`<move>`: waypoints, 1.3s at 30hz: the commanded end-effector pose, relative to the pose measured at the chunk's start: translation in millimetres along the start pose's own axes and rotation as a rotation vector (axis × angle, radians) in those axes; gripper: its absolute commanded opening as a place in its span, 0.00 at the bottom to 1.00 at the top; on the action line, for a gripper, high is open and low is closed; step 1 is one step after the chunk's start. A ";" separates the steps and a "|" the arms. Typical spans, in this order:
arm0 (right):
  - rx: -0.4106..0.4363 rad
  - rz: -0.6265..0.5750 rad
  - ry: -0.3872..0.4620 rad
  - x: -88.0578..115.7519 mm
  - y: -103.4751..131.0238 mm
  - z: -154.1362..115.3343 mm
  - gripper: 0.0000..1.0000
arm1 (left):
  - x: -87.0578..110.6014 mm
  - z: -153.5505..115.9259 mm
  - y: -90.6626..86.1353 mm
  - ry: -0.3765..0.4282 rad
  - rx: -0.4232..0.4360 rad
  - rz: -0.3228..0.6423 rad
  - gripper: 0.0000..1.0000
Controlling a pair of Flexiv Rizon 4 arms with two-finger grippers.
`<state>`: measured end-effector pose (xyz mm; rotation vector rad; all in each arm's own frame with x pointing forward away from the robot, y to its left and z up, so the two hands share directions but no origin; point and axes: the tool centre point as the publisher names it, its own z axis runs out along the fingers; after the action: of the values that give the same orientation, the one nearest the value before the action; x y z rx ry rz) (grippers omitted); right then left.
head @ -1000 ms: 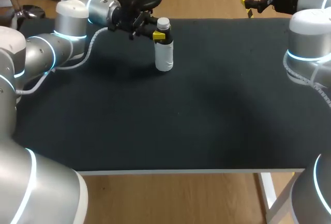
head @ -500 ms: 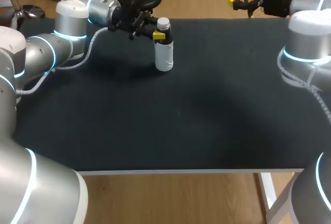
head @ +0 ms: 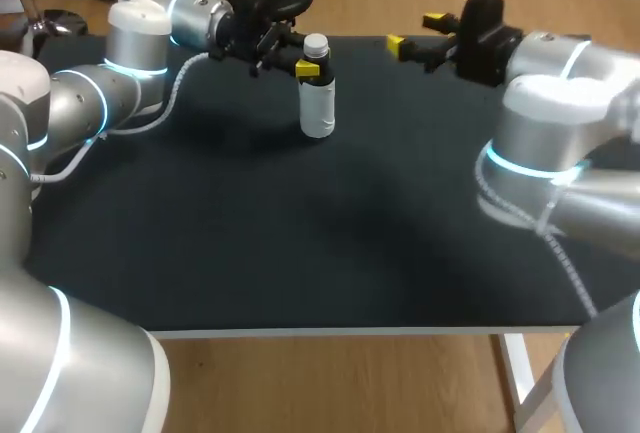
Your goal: Unscrew the bottle cap
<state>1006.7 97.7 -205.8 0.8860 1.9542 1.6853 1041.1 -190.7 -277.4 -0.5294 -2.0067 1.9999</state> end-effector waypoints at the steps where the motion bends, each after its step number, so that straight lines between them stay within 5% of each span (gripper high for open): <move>1: -0.131 -0.001 -0.132 25.0 -8.0 20.5 1.00 | -6.7 -3.1 2.9 0.120 0.005 0.000 0.00; 19: -0.087 -0.011 -0.088 73.3 -20.0 77.4 1.00 | -6.7 -3.1 2.9 0.120 0.005 0.000 0.00; 39: -0.049 -0.019 -0.071 80.0 -25.4 106.5 1.00 | -6.7 -3.1 2.9 0.120 0.005 0.000 0.00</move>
<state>1011.0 220.3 -242.8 0.8746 1.8673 1.6834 1041.1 -190.7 -277.4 -0.5293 -2.0068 1.9999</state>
